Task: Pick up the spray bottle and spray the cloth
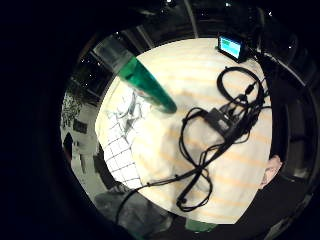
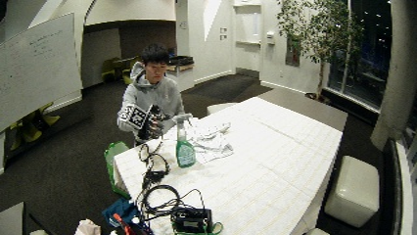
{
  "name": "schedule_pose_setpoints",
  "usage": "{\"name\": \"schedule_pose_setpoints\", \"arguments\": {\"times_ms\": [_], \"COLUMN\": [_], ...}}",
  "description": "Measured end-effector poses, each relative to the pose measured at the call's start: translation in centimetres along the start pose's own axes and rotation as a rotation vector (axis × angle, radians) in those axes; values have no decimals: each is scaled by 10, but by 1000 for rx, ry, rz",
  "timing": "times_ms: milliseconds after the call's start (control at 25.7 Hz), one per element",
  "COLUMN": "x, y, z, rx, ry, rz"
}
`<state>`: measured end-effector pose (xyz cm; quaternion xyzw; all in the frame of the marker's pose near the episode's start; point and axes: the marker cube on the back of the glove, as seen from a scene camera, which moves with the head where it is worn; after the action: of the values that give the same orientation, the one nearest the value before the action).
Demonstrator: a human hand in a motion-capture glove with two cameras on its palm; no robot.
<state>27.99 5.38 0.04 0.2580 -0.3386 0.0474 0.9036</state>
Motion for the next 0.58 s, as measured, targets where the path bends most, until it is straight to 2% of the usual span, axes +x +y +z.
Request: {"name": "schedule_pose_setpoints", "arguments": {"times_ms": [584], "x": [10], "y": [-54], "z": [27], "rx": [-87], "ry": [-278], "rz": [25]}}
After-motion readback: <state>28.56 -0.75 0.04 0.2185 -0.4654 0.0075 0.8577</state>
